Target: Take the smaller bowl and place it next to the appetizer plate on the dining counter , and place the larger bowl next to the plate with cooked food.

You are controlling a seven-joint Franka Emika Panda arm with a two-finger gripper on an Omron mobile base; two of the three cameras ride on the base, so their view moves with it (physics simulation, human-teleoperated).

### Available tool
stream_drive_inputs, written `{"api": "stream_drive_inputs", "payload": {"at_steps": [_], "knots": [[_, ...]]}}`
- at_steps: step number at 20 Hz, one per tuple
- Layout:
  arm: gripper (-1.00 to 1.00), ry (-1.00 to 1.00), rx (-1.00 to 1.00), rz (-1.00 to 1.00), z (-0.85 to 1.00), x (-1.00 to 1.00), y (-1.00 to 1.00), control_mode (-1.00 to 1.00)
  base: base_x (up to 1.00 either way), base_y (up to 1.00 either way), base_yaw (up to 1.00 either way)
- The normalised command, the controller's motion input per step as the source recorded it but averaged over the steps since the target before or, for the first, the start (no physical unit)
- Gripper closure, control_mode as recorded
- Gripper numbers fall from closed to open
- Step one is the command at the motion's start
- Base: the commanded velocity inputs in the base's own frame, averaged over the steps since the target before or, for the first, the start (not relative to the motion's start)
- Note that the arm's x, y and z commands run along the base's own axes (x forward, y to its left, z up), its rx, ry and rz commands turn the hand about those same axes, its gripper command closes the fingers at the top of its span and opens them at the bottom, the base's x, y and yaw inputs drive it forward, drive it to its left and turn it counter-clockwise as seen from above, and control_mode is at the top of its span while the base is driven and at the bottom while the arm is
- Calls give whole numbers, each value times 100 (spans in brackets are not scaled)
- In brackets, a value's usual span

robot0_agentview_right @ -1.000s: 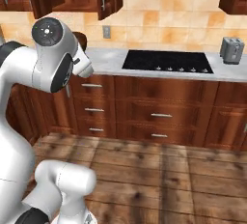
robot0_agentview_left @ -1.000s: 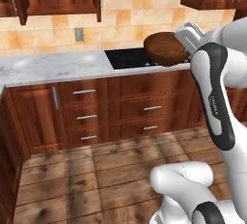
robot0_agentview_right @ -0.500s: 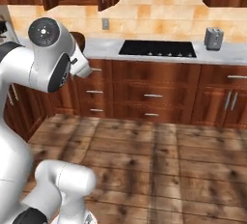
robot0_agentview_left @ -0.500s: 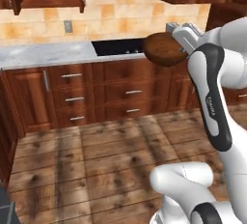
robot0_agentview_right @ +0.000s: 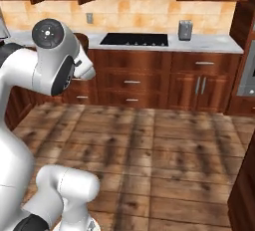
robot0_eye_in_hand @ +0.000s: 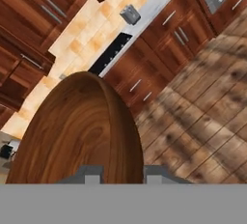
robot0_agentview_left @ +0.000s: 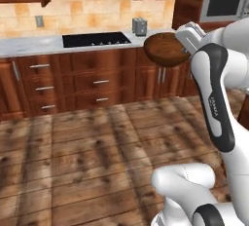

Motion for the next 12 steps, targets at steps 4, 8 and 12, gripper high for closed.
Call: {"api": "stream_drive_inputs", "payload": {"at_steps": [4, 8, 12], "knots": [[100, 0, 0, 0, 0, 0, 0, 100, -100, -85, -4], [100, 0, 0, 0, 0, 0, 0, 100, -100, -81, -4], [100, 0, 0, 0, 0, 0, 0, 100, -100, -62, 0]]}}
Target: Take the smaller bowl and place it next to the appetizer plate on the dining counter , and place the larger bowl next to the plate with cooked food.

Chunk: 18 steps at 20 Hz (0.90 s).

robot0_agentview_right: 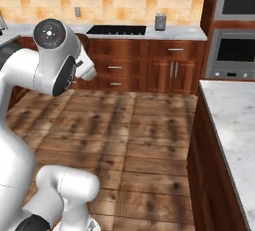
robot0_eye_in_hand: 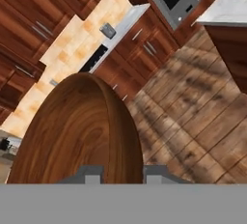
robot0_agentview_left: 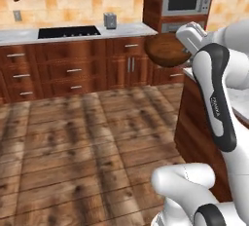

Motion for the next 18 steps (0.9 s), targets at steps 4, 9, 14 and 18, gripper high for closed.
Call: {"api": "stream_drive_inputs", "payload": {"at_steps": [4, 9, 14, 18], "knots": [[100, 0, 0, 0, 0, 0, 0, 100, -100, -42, 0], [100, 0, 0, 0, 0, 0, 0, 100, -100, -27, 0], [100, 0, 0, 0, 0, 0, 0, 100, -88, -77, -2], [100, 0, 0, 0, 0, 0, 0, 100, -59, -100, -1]]}}
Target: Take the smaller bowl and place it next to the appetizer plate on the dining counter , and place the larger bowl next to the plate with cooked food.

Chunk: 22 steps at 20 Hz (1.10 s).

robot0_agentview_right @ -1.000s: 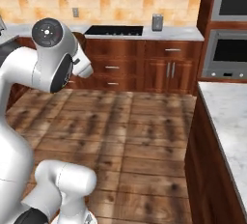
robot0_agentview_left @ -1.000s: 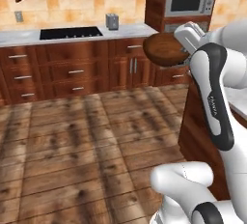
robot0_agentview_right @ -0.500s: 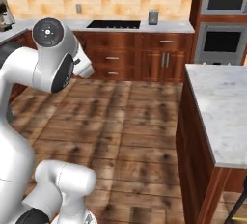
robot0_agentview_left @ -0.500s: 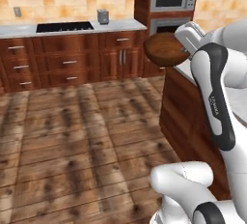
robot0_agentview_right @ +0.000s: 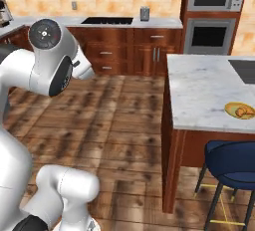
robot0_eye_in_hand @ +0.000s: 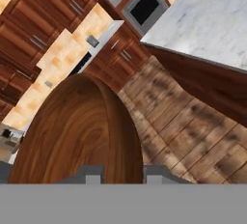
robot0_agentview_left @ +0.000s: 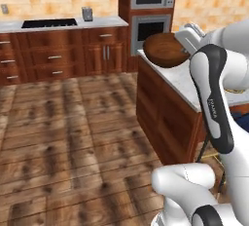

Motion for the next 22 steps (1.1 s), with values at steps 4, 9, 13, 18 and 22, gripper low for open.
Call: {"api": "stream_drive_inputs", "payload": {"at_steps": [4, 9, 13, 18, 22], "knots": [[100, 0, 0, 0, 0, 0, 0, 100, -36, -100, 0], [100, 0, 0, 0, 0, 0, 0, 100, -15, -100, 0], [100, 0, 0, 0, 0, 0, 0, 100, 0, -100, -1], [100, 0, 0, 0, 0, 0, 0, 100, 1, -100, 0], [100, 0, 0, 0, 0, 0, 0, 100, 6, -99, 0]]}}
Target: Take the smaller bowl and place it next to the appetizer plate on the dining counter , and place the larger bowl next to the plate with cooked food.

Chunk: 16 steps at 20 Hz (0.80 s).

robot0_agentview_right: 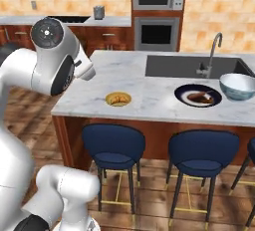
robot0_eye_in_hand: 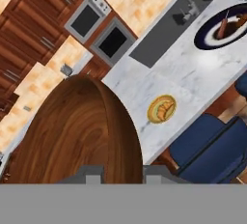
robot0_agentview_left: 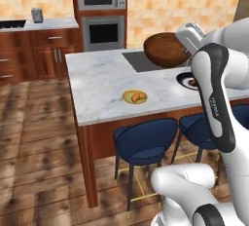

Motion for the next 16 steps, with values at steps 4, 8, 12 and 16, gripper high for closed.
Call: {"api": "stream_drive_inputs", "payload": {"at_steps": [4, 8, 12, 16], "knots": [[100, 0, 0, 0, 0, 0, 0, 100, 47, -57, 0], [100, 0, 0, 0, 0, 0, 0, 100, 78, -32, 0], [100, 0, 0, 0, 0, 0, 0, 100, 100, 0, 0], [100, 0, 0, 0, 0, 0, 0, 100, 100, 0, 1]]}}
